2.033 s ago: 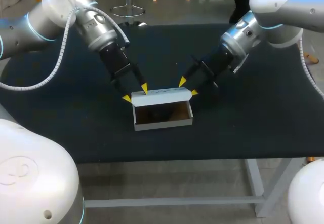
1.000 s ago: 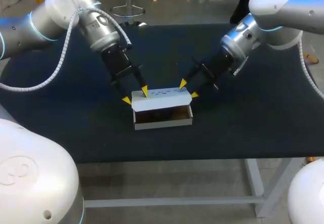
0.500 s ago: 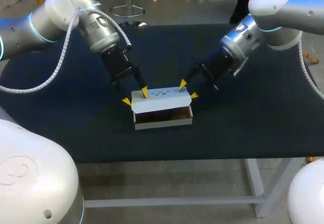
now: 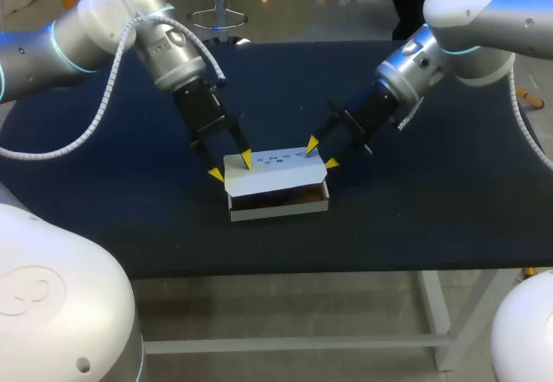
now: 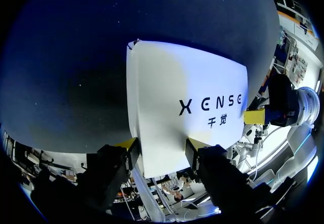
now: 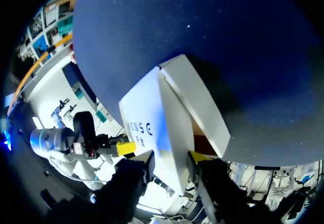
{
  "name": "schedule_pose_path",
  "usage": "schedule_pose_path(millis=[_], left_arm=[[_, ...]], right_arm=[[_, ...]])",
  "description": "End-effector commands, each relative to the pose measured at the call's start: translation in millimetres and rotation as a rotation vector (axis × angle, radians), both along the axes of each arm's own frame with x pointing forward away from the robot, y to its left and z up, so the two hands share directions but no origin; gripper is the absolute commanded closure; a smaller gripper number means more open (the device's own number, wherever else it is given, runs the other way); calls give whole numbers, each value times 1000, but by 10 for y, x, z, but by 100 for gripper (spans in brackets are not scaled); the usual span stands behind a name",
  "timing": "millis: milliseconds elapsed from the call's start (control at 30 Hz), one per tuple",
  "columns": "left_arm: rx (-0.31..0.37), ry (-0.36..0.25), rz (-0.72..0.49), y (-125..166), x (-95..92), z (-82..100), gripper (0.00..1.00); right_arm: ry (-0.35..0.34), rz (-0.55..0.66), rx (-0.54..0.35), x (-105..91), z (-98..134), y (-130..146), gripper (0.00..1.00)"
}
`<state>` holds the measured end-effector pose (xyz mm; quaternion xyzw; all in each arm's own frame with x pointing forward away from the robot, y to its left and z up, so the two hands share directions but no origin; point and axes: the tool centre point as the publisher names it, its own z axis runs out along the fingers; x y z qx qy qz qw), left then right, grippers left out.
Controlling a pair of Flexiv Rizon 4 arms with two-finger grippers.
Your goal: Assemble the packaging by folding the flat box into shape, placing the metal phone stand inside, and closing the box properly
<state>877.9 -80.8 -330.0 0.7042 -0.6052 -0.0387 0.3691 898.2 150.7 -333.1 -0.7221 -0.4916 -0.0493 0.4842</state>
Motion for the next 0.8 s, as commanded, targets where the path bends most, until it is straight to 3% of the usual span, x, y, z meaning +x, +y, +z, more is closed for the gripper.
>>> schedule_pose_path(millis=[33,800], left_arm=[[5,-8,5,1,-21,-12,38],[9,-23,12,8,-18,-35,41]], right_arm=[[5,5,4,24,-3,1,54],[14,6,2,14,-75,-19,54]])
